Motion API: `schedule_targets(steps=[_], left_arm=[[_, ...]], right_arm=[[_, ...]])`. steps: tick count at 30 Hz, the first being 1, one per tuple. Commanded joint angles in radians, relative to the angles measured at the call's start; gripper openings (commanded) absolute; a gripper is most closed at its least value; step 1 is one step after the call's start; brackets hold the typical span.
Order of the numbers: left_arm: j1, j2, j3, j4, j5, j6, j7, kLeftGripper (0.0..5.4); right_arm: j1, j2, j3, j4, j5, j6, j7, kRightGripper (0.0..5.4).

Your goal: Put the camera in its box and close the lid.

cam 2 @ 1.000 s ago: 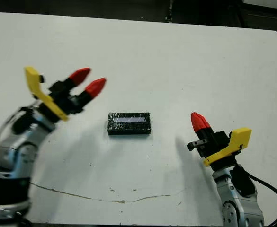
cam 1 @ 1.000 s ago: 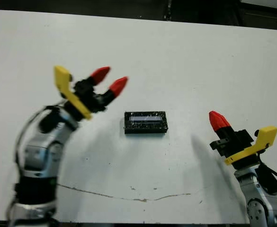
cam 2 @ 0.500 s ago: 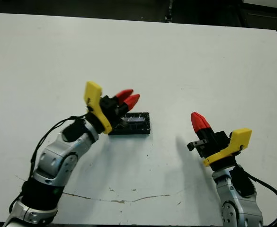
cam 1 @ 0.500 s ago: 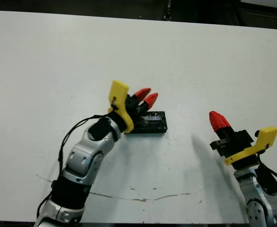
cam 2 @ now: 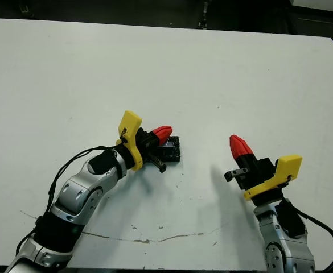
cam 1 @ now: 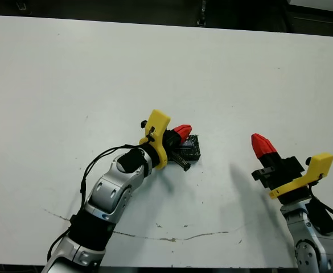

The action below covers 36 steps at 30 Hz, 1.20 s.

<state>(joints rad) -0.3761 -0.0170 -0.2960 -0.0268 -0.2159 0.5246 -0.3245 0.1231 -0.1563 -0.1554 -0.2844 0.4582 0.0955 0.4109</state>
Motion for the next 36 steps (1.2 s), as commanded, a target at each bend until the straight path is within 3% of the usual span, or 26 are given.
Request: schedule_targets(steps=[1,9,13,17,22,26,32,36], left_arm=[[0.054,0.004,-0.008,0.063,0.025,0.107,0.035,0.01],[0.085,0.011,0.062,0.119,0.022,0.042,0.045,0.01],[0.137,0.048,0.107,-0.017,-0.002,-0.042,0.002,0.01],[0.168,0.077,0.226,-0.205,-0.034,-0.178,0.008,0.01],[0.192,0.093,0.353,-0.264,-0.057,-0.375,0.016,0.01],[0.245,0.094,0.385,-0.245,-0.042,-0.487,0.029,0.01],[0.292,0.084,0.414,-0.099,0.006,-0.654,0.064,0.01],[0.333,0.046,0.418,-0.093,0.008,-0.699,0.118,0.01]], right_arm=[[0.011,-0.007,-0.005,-0.009,0.007,0.019,-0.011,0.0],[0.008,-0.007,-0.002,0.005,-0.002,-0.007,0.003,0.0],[0.007,-0.003,-0.005,0.01,0.012,-0.009,0.012,0.0],[0.01,0.009,-0.006,-0.01,0.013,-0.013,-0.005,0.0],[0.011,0.025,-0.005,-0.055,-0.007,-0.025,-0.048,0.0],[0.003,0.039,-0.006,-0.078,-0.011,-0.028,-0.08,0.0],[-0.008,0.063,-0.007,-0.093,0.019,0.012,-0.144,0.0],[-0.012,0.083,-0.004,-0.091,0.026,0.02,-0.182,0.0]])
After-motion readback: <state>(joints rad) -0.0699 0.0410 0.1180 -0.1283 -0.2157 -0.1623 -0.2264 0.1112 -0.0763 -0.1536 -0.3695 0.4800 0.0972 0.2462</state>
